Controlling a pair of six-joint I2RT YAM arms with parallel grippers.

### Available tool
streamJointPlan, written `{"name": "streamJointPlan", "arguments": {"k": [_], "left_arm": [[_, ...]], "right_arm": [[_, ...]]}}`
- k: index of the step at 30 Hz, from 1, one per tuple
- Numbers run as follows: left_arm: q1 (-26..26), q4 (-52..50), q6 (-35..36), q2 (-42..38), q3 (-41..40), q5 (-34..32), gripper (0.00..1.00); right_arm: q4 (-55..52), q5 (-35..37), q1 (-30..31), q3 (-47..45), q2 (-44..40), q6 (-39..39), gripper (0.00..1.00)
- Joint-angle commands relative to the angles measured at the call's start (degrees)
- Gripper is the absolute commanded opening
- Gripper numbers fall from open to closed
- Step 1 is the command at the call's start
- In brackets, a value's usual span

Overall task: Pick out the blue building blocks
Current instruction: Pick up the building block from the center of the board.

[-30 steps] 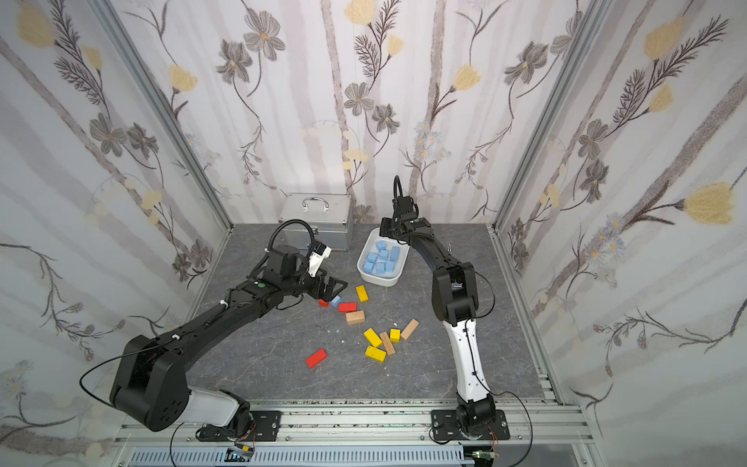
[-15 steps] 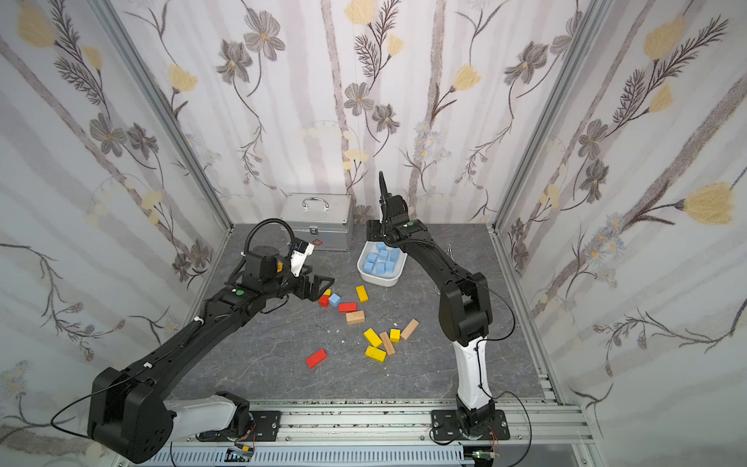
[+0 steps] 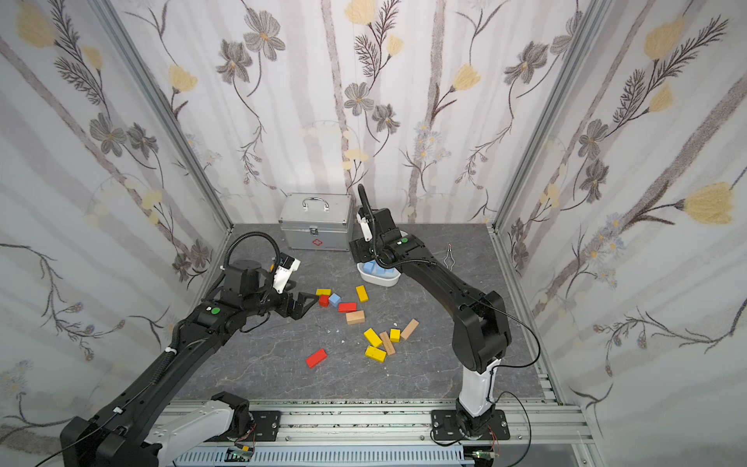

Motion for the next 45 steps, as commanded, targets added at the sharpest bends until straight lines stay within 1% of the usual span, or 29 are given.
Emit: {"name": "streamJointPlan", "arguments": {"k": [1,8,13,16,22,25,30,35,40,45], "left_arm": [[0.06,-3.85,2.14,-2.34,-1.93,-1.41,1.0],[0.02,-3.28,0.11,-8.18,-7.52,-3.12,1.0],[0.04,-5.18,-0.07,-10.53,-9.48,-3.17,1.0],[0.06,-6.23,0.42,-11.63,-10.6,-3.11,1.0],[-0.55,-6.26,1.05,-14.28,-13.7,-3.67,1.0],[-0.88,-6.21,1.58,-14.97,-14.46,-5.16,1.0],[-1.58,-6.5,1.9,-14.43,-14.75,-4.81,1.0],[-2.4,-6.27,2.07,-12.71,-14.66,-4.19,1.0],[-2.57,-6.17,2.46,-12.05,-14.48,-4.02,1.0],[-2.59,-5.96,2.8,-11.54,-14.4,-3.98,1.0]], "right_arm": [[0.04,-0.41,1.35,-1.67,-0.77,-2.06,0.86],[0.52,-0.6,6.09,-5.65,-0.75,-2.16,0.9],[0.04,-0.68,9.12,-7.34,0.91,-4.09,0.94],[-0.82,-0.69,11.31,-7.4,2.82,-5.77,0.94],[-1.8,-0.86,12.51,-5.55,7.56,-7.41,0.93],[-1.99,-0.8,12.64,-4.01,9.82,-7.78,0.92],[-2.46,-0.78,12.68,-0.27,13.96,-8.75,0.88],[-4.12,-0.65,12.59,3.85,17.88,-9.65,0.8],[-4.27,-1.28,12.46,4.3,19.6,-10.37,0.74],[-4.11,-1.57,12.07,4.36,20.78,-10.75,0.72]]}}
